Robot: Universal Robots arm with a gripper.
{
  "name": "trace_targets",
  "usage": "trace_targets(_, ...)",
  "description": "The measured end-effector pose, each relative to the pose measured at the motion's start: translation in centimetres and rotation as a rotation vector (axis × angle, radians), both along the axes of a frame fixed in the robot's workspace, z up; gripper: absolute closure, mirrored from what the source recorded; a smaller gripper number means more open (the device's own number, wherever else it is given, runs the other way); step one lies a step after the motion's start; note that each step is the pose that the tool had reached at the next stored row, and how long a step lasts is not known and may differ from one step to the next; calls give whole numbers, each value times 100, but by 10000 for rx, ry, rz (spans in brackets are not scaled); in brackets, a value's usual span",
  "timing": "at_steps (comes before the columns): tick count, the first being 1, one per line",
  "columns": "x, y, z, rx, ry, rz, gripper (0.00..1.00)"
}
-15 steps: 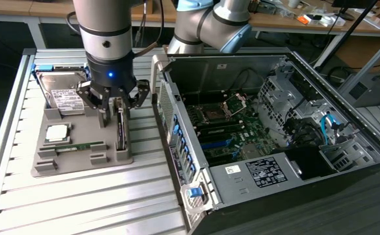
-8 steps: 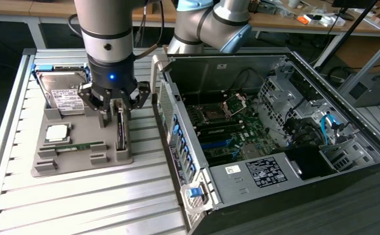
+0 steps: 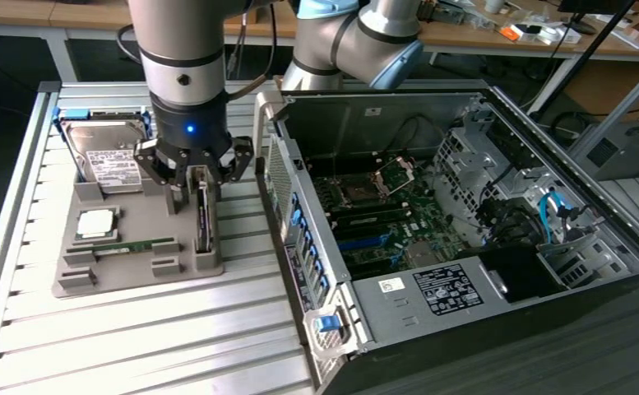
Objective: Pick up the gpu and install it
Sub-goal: 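Pick up the gpu and move the gpu toward the slot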
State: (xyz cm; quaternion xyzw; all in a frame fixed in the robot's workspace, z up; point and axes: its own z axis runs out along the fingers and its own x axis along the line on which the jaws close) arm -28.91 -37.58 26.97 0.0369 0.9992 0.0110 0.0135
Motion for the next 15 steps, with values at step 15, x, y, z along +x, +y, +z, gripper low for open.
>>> trace_targets(15, 0, 108, -97, -4, -1, 1, 52)
